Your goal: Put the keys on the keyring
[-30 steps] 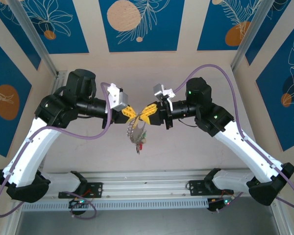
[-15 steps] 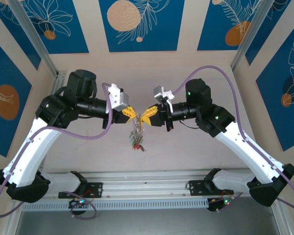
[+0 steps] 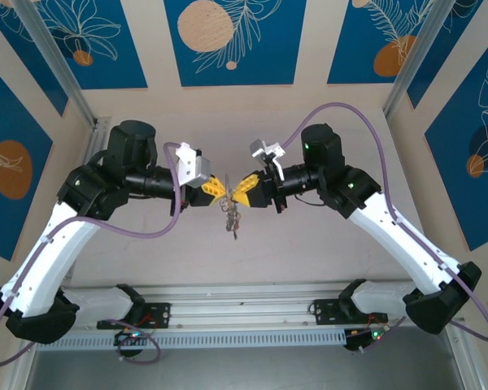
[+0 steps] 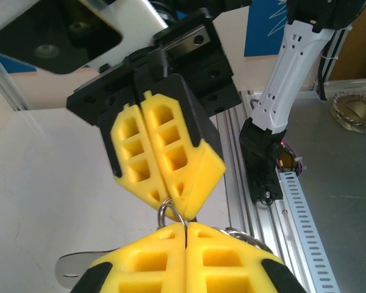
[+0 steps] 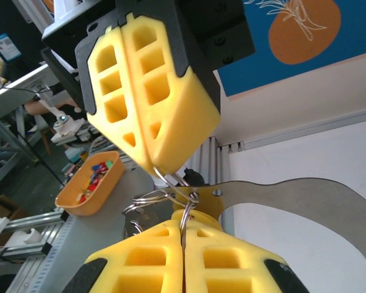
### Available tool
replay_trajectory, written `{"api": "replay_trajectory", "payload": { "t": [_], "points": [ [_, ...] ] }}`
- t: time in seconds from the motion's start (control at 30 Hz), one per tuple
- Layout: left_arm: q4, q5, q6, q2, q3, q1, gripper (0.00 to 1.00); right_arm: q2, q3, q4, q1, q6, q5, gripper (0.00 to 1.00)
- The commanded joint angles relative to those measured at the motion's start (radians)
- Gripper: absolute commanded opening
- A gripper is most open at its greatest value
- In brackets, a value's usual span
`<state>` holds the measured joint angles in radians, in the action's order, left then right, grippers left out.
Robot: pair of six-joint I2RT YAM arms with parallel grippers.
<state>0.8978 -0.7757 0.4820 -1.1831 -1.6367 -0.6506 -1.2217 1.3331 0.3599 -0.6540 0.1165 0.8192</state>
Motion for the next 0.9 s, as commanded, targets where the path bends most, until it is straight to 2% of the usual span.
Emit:
{"api": "replay_trajectory", "payload": {
  "t": [0.0,0.2,0.37,0.6,0.87],
  "points": [
    [-0.111,-0.093,-0.014,0.048,0.009,-0.013,0.00,-0.041,0.062,0.050,0.004,0.008,0.077,0.07],
    [-0.111,-0.110,0.001,0.064,0.005,-0.013,0.00,-0.094,0.154,0.185,0.021,-0.054,0.087,0.06],
    [-0.121,-0.113,-0.005,0.086,0.015,-0.012,0.00,-0.130,0.198,0.240,0.046,-0.058,0.160,0.06],
    [-0.167,-0.100,-0.031,0.100,0.031,-0.014,0.00,-0.131,0.216,0.283,0.030,-0.107,0.216,0.15],
    [-0.240,-0.083,-0.064,0.123,0.076,-0.014,0.00,-0.131,0.218,0.283,-0.002,-0.112,0.242,0.19]
  ]
}}
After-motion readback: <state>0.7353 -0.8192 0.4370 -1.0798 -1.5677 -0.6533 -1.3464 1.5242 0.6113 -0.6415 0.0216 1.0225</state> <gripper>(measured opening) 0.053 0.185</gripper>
